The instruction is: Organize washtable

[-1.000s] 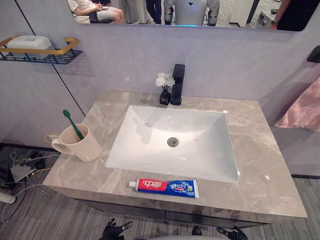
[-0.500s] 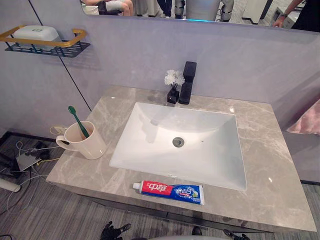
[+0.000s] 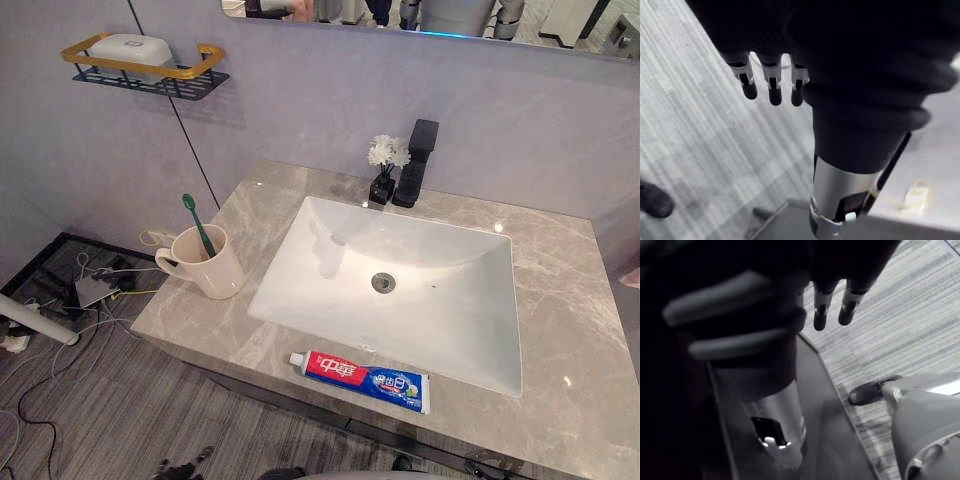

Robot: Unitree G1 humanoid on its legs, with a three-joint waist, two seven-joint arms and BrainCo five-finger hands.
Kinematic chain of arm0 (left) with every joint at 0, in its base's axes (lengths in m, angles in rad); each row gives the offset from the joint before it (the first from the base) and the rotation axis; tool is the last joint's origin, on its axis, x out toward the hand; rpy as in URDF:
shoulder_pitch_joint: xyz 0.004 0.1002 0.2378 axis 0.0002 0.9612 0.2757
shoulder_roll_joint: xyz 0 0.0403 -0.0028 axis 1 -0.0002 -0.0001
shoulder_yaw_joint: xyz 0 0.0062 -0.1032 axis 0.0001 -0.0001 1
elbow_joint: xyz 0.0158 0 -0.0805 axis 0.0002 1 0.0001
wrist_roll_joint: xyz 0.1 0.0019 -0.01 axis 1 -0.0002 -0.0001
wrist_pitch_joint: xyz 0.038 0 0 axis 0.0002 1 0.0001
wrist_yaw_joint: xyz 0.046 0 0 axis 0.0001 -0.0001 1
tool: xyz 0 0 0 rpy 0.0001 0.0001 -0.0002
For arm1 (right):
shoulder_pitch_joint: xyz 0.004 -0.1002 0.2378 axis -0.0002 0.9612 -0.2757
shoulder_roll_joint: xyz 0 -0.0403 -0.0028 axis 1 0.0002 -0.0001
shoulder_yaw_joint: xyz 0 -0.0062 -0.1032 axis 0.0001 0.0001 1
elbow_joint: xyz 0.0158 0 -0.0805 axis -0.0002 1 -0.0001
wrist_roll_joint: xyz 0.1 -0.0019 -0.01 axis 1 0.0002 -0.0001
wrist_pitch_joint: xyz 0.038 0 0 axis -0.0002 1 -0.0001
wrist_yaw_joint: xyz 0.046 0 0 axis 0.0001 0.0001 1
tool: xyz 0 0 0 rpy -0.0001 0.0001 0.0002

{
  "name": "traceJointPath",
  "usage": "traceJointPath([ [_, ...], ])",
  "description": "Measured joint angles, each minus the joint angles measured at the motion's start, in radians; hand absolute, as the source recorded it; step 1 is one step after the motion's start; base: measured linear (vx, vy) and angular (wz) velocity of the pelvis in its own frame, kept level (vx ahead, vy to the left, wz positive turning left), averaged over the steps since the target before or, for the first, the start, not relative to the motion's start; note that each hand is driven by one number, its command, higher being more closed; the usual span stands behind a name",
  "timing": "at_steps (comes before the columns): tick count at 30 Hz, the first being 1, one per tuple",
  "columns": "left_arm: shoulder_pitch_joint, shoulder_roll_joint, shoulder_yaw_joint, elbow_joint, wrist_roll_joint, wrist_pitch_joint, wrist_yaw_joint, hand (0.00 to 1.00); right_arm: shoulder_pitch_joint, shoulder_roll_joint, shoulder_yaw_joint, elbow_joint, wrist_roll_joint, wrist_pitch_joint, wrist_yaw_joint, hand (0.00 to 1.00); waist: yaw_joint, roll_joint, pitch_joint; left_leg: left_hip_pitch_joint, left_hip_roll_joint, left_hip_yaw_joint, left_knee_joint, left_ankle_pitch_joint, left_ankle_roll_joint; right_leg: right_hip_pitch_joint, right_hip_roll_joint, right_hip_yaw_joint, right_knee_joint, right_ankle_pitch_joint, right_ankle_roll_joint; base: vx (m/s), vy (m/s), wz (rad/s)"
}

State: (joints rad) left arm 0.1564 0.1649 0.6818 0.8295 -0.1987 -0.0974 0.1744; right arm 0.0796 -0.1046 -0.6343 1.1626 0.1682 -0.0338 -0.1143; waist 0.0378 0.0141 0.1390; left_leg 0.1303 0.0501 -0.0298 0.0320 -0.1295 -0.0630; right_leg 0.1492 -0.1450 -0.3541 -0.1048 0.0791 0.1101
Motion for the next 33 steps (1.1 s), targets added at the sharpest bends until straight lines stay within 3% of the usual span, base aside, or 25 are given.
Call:
traceJointPath([
  [3,0.023,-0.006,0.011,-0.330,-0.056,-0.030,0.050,0.00,0.025,0.012,-0.034,-0.015,0.001,0.000,0.000,0.00,0.034,0.009,-0.003,-0.016,0.000,-0.024,0.001,0.005,-0.002,0.000,0.000,-0.030,0.001,-0.003,-0.003,-0.06,-0.029,0.18],
  [7,0.041,-0.049,0.057,-0.697,-0.032,-0.076,0.127,0.00,0.061,0.030,-0.036,-0.050,0.017,0.000,0.003,0.00,0.041,0.012,-0.012,-0.030,-0.001,-0.050,0.013,0.013,-0.004,0.002,-0.002,-0.062,0.004,-0.012,-0.002,-0.02,-0.020,0.23],
  [9,0.038,-0.085,0.040,-0.819,0.000,-0.085,0.148,0.00,0.077,0.030,-0.036,-0.050,0.022,0.000,0.005,0.00,0.059,0.019,-0.023,-0.031,-0.001,-0.052,0.020,0.016,-0.004,0.003,-0.003,-0.065,0.004,-0.012,-0.002,0.02,0.005,0.07],
  [14,0.050,-0.118,-0.126,-1.140,0.085,-0.094,0.156,0.00,0.103,0.039,-0.028,-0.048,0.031,0.004,0.009,0.00,0.065,0.014,-0.048,-0.033,-0.001,-0.066,0.024,0.017,-0.006,0.005,-0.001,-0.080,0.004,-0.012,-0.002,-0.03,0.005,0.07],
  [18,0.050,-0.110,-0.264,-1.377,0.150,-0.134,0.133,0.00,0.093,0.037,-0.014,-0.049,0.032,0.004,0.031,0.00,0.055,0.013,-0.053,-0.032,-0.001,-0.054,0.038,0.015,-0.005,0.002,0.000,-0.063,0.004,-0.012,-0.004,-0.05,0.010,-0.11],
  [20,0.057,-0.093,-0.320,-1.455,0.169,-0.155,0.111,0.00,0.085,0.036,-0.012,-0.049,0.032,0.004,0.032,0.00,0.054,0.014,-0.053,-0.030,0.000,-0.048,0.040,0.015,-0.004,0.001,0.001,-0.054,0.002,-0.011,-0.006,-0.06,0.012,-0.11],
  [24,0.075,0.011,-0.410,-1.551,0.250,-0.177,0.077,0.00,0.082,0.013,0.045,-0.048,0.030,0.004,0.041,0.00,0.033,0.017,-0.051,-0.027,0.002,-0.036,0.044,0.015,-0.004,-0.003,0.003,-0.038,0.000,-0.008,-0.010,-0.06,0.010,-0.11],
  [28,0.080,0.136,-0.604,-1.567,0.296,-0.185,0.019,0.00,0.080,-0.003,0.104,-0.047,0.026,0.000,0.057,0.00,0.030,0.017,-0.051,-0.022,0.005,-0.008,0.038,0.014,-0.005,-0.016,0.005,-0.014,0.000,-0.002,-0.014,-0.05,0.017,-0.21],
  [33,0.057,0.219,-0.709,-1.540,0.368,-0.185,-0.053,0.00,0.083,-0.019,0.142,-0.037,0.014,0.000,0.061,0.00,0.027,0.011,-0.048,-0.012,0.007,0.013,0.037,0.014,-0.005,-0.018,0.005,0.007,0.000,0.004,-0.014,-0.02,0.021,-0.14],
])
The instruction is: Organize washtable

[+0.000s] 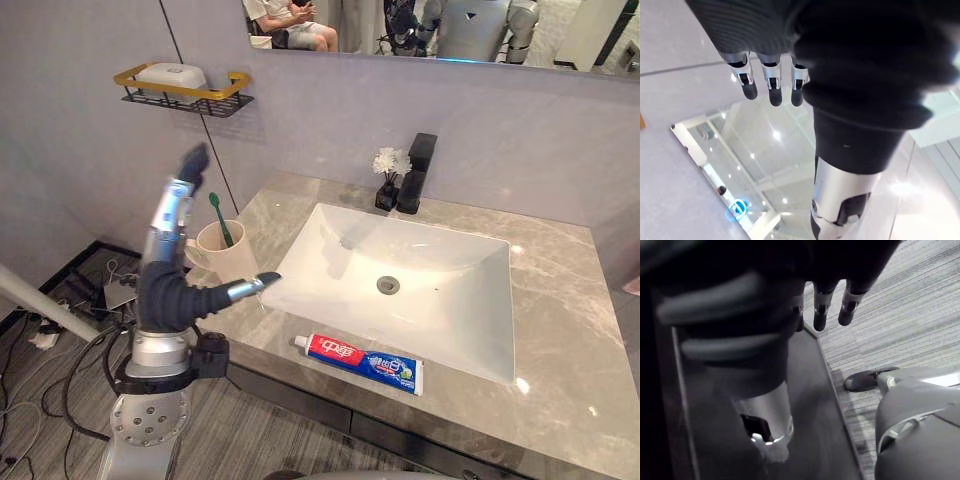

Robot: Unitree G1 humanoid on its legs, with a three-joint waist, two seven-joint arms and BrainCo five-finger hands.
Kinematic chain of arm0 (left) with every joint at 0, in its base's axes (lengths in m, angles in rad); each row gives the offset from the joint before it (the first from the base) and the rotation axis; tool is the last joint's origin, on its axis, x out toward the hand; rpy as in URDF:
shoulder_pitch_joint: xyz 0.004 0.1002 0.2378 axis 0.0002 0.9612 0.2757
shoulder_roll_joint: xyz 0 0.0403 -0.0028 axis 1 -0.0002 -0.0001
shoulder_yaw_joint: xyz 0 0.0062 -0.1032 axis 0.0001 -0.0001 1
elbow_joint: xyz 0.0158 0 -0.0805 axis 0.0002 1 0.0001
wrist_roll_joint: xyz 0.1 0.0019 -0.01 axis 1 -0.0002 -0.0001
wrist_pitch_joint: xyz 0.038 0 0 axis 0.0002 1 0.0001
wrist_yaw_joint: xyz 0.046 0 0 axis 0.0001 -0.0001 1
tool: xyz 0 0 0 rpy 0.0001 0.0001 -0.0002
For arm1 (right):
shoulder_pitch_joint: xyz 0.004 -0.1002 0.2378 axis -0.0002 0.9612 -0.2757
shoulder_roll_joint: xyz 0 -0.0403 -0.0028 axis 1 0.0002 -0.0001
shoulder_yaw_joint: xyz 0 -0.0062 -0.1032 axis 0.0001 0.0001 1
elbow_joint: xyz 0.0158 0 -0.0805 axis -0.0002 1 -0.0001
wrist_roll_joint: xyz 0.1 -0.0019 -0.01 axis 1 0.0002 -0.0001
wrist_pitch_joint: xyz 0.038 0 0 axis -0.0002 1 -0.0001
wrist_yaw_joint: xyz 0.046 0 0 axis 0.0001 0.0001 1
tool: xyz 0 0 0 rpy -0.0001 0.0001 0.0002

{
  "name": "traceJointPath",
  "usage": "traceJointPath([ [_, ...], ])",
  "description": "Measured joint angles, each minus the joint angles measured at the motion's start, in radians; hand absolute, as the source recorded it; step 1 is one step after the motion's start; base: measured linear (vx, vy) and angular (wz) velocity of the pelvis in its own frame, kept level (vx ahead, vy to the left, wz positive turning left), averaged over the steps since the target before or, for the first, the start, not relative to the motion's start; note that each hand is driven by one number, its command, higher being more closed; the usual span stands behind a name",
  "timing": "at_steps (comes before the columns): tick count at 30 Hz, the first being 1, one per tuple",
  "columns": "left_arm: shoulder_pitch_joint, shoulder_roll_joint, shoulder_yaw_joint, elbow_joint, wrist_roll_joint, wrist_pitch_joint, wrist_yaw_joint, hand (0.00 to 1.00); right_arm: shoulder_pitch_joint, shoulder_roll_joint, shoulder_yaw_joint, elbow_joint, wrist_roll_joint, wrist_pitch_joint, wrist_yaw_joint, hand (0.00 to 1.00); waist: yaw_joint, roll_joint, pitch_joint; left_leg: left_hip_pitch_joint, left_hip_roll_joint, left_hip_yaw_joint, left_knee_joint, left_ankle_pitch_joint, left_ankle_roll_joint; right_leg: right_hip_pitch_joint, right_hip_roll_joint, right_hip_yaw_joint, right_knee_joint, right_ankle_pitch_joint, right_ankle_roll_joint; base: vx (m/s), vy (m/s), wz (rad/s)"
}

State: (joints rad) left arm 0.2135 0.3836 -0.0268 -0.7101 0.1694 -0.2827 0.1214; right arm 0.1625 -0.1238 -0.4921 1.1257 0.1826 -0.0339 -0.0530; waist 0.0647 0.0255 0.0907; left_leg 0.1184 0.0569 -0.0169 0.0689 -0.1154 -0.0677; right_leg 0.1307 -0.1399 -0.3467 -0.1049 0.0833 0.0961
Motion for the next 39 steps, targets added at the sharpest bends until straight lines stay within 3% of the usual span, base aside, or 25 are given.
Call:
traceJointPath([
  [12,-0.040,0.085,-0.178,0.180,0.098,0.024,-0.139,0.00,-0.022,-0.009,0.038,-0.001,-0.028,0.000,0.009,0.00,0.001,-0.028,-0.002,-0.008,-0.002,0.047,-0.001,0.000,0.000,-0.029,-0.003,0.048,0.000,0.017,-0.002,-0.02,0.020,-0.11],
  [23,-0.045,0.111,-0.283,0.287,0.199,0.040,-0.165,0.00,-0.020,-0.010,0.035,-0.001,-0.029,0.000,0.009,0.00,-0.025,-0.030,-0.002,-0.005,-0.002,0.053,-0.003,0.000,0.000,-0.031,-0.003,0.054,0.001,0.018,-0.001,-0.01,0.002,-0.01],
  [39,-0.037,0.114,-0.376,0.359,0.245,0.039,-0.210,0.00,-0.035,-0.044,0.031,-0.011,-0.038,0.001,0.010,0.00,-0.053,0.005,-0.006,0.026,0.002,0.061,-0.035,0.000,0.001,-0.028,0.003,0.057,-0.001,0.018,-0.002,-0.01,0.000,-0.01],
])
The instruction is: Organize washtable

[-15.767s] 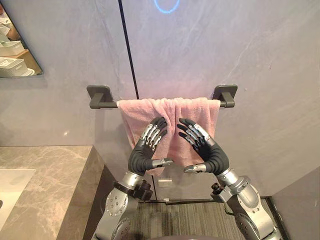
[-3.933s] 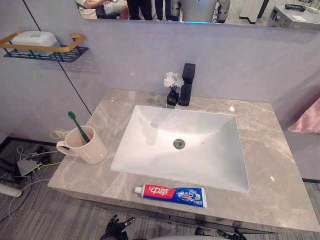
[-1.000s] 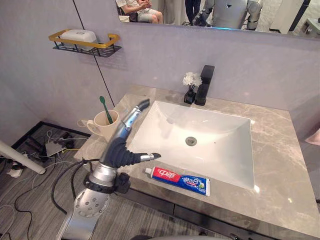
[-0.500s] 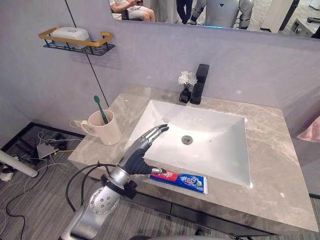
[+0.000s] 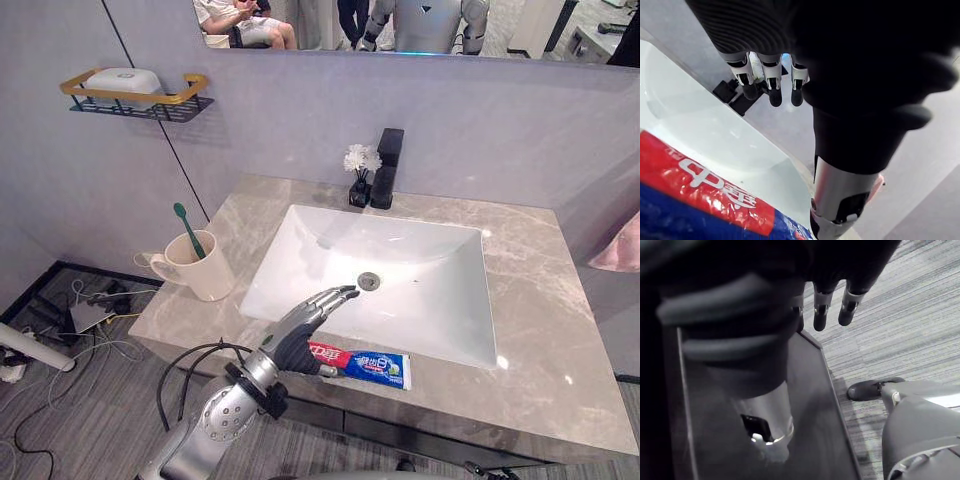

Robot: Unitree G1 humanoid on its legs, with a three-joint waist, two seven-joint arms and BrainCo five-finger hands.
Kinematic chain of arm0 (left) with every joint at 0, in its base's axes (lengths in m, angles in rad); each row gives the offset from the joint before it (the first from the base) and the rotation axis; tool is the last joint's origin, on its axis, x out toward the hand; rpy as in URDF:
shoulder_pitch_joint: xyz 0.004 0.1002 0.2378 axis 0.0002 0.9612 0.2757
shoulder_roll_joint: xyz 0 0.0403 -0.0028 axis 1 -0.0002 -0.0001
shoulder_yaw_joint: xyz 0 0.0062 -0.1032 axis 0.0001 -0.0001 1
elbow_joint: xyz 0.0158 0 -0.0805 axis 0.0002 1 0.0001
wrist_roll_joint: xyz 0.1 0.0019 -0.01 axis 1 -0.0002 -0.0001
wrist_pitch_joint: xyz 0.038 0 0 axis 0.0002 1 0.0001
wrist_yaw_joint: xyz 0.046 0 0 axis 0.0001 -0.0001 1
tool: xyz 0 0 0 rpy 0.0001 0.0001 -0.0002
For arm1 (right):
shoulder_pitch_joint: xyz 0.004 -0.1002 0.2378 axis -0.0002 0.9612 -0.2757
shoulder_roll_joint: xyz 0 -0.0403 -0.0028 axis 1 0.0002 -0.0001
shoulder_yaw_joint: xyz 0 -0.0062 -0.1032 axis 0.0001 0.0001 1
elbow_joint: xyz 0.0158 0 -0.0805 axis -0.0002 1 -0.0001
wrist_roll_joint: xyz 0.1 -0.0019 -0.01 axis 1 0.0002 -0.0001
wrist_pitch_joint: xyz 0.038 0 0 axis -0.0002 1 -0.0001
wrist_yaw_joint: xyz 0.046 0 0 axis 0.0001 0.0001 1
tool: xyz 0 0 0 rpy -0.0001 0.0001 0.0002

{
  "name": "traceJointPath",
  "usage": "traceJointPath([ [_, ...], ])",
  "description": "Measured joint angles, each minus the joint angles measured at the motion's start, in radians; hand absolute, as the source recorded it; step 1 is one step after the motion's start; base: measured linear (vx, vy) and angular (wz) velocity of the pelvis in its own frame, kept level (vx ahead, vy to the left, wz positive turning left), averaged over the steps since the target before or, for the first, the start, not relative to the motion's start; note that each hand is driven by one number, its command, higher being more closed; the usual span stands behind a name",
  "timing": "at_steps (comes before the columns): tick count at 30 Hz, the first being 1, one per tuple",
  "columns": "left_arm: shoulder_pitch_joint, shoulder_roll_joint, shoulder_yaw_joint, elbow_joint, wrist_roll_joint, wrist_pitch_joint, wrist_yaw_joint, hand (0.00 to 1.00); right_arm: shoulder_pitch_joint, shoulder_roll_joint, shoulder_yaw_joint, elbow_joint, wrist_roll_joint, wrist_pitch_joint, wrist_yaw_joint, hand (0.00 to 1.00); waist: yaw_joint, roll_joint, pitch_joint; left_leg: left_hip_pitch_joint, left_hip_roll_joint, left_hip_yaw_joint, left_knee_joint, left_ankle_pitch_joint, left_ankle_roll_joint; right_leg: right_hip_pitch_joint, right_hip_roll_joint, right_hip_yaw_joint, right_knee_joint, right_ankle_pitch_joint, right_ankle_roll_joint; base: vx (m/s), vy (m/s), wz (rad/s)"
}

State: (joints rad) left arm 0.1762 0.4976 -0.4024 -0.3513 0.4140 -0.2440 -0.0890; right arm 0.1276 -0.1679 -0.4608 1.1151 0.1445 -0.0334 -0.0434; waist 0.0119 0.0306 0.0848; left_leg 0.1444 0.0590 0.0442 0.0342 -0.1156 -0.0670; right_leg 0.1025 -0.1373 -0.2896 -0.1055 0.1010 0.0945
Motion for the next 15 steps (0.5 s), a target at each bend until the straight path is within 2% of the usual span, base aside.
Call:
traceJointPath([
  [15,0.003,-0.002,-0.011,0.064,0.063,0.001,0.000,0.00,-0.011,0.000,0.006,-0.001,0.000,0.000,0.002,0.00,-0.004,0.011,0.004,0.005,0.007,0.012,-0.001,-0.001,0.000,-0.001,0.002,0.011,0.000,0.000,0.000,-0.01,-0.002,-0.02],
])
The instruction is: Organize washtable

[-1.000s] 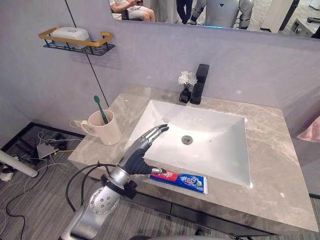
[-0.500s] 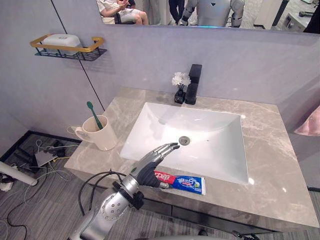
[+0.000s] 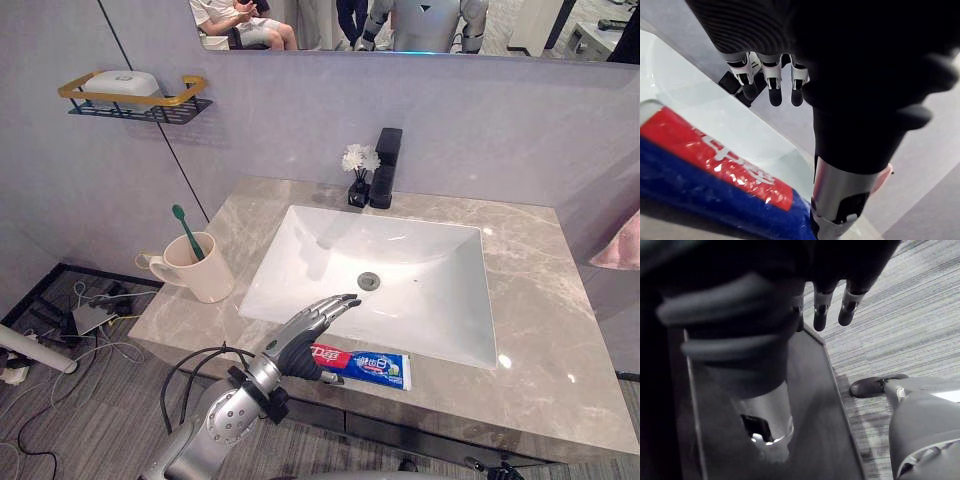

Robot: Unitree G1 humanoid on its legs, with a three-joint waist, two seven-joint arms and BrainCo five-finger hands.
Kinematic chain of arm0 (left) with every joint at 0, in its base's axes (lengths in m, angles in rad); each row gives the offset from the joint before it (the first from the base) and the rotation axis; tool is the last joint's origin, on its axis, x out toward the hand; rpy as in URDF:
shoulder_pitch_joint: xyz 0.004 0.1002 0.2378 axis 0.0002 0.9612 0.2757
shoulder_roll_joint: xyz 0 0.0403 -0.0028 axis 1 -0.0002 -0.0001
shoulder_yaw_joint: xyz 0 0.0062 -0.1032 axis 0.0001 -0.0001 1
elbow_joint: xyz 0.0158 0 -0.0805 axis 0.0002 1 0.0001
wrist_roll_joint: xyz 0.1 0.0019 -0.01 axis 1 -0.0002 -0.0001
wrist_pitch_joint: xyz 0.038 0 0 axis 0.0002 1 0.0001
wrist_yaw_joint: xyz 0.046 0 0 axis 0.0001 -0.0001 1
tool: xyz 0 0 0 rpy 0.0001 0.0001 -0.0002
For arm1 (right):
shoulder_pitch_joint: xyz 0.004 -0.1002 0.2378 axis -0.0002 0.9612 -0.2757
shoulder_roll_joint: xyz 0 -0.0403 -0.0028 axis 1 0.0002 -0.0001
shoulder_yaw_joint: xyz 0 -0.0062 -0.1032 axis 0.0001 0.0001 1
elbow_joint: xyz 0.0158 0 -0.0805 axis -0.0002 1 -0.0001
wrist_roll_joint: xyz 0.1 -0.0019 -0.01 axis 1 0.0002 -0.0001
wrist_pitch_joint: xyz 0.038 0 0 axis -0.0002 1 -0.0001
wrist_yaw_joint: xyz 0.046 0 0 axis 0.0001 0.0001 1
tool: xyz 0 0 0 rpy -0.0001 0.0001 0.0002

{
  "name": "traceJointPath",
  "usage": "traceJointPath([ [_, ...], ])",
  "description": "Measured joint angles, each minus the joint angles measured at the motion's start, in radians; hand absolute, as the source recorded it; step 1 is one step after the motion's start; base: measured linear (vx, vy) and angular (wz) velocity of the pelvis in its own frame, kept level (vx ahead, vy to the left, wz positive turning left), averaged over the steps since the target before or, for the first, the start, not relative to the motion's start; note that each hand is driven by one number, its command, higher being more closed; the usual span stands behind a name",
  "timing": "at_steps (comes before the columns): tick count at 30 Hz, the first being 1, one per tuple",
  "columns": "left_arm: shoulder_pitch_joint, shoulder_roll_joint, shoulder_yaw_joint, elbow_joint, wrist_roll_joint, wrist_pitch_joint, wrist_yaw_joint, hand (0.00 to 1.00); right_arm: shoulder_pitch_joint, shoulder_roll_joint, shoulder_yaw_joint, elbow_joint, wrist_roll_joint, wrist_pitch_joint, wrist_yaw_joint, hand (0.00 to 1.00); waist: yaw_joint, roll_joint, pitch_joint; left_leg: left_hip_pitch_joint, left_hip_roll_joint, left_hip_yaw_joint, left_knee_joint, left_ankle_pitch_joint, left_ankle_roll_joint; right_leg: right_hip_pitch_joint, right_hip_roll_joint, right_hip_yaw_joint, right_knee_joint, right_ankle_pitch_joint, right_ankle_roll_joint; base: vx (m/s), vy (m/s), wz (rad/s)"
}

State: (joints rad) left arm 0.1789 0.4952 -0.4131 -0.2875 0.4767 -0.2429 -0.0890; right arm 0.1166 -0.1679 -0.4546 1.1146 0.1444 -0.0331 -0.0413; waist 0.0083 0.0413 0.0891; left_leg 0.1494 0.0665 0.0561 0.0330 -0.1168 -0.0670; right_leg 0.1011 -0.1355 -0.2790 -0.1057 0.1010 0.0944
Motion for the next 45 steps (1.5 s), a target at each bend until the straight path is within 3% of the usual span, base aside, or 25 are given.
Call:
traceJointPath([
  [13,0.028,-0.024,0.004,0.045,0.045,0.022,0.000,0.00,-0.001,0.001,-0.009,-0.002,0.000,0.005,0.002,0.00,-0.020,0.001,0.000,0.002,0.002,0.006,-0.002,-0.003,-0.001,-0.002,0.002,0.005,0.000,-0.001,0.000,0.00,0.000,0.00],
  [14,0.028,-0.024,0.005,0.046,0.045,0.023,0.000,1.00,-0.001,0.000,-0.012,-0.002,0.000,0.006,0.002,0.00,-0.020,0.001,0.000,0.002,0.002,0.007,-0.002,-0.005,-0.002,-0.002,0.002,0.006,0.000,-0.001,0.000,0.00,0.000,-0.04],
  [23,0.011,-0.064,0.033,0.072,0.045,0.031,0.007,1.00,-0.001,0.001,-0.018,-0.002,0.000,0.012,0.004,0.00,-0.023,0.003,-0.001,0.005,0.006,0.019,-0.002,-0.010,-0.005,-0.006,0.013,0.014,0.000,-0.001,0.000,-0.01,0.000,-0.04],
  [45,-0.001,-0.059,0.074,0.093,0.044,0.042,0.003,1.00,0.000,0.002,-0.037,-0.031,-0.016,0.013,0.005,0.00,-0.046,0.005,0.000,0.018,0.009,0.062,-0.002,-0.022,-0.006,-0.018,0.018,0.054,-0.001,0.000,0.000,-0.02,0.000,-0.05],
])
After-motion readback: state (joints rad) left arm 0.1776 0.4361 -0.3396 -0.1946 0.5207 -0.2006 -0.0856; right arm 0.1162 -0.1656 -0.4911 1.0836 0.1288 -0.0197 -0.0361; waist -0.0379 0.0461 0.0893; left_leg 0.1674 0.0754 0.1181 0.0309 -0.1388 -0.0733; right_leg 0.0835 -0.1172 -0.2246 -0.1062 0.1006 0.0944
